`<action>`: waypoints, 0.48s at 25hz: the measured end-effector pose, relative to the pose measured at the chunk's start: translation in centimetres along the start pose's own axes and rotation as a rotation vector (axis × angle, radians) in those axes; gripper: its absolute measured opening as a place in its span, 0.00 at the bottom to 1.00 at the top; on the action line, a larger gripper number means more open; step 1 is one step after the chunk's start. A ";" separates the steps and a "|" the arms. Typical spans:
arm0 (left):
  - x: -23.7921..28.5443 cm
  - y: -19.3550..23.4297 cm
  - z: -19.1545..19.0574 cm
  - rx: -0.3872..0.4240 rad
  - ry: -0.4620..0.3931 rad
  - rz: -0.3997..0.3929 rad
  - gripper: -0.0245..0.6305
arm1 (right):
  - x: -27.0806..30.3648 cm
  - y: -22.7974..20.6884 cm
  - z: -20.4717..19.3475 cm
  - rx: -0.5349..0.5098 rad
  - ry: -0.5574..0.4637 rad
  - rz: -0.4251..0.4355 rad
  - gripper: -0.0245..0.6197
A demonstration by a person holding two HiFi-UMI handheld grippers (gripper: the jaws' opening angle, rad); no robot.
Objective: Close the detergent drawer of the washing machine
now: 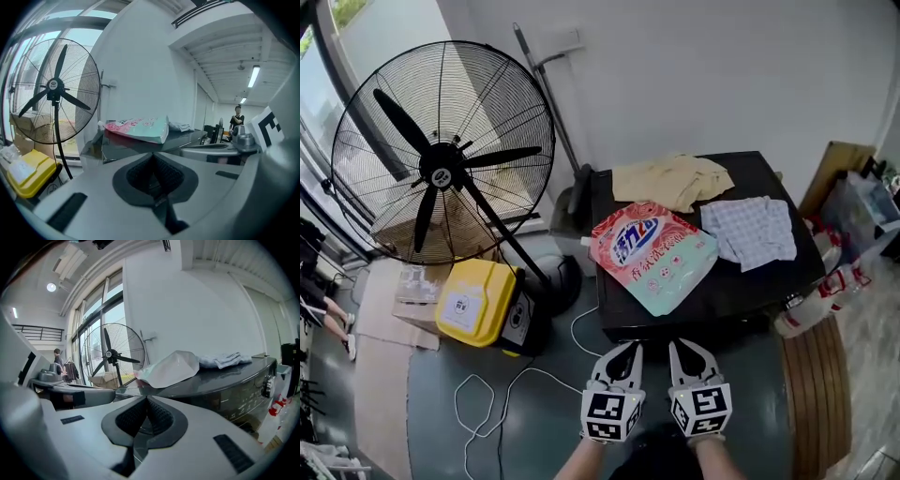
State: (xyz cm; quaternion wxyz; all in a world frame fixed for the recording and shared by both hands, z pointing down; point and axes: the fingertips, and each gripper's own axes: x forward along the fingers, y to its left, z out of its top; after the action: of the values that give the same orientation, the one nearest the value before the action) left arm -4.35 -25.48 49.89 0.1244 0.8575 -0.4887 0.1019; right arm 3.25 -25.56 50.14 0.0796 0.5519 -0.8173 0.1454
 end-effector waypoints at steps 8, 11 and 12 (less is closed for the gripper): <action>-2.6 -1.0 2.6 0.028 -0.027 -0.004 0.06 | -3.0 0.6 2.7 -0.016 -0.037 -0.020 0.08; -3.6 -1.3 3.9 0.031 -0.044 0.000 0.06 | -4.1 0.9 3.9 -0.027 -0.052 -0.021 0.08; -3.9 -1.4 4.4 0.032 -0.050 0.000 0.06 | -4.4 1.0 4.3 -0.034 -0.057 -0.020 0.08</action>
State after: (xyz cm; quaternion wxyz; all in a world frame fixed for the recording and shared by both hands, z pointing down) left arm -4.86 -22.95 44.43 0.0982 0.8616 -0.4901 0.0882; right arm 4.13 -22.71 44.66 0.0669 0.5626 -0.8160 0.1148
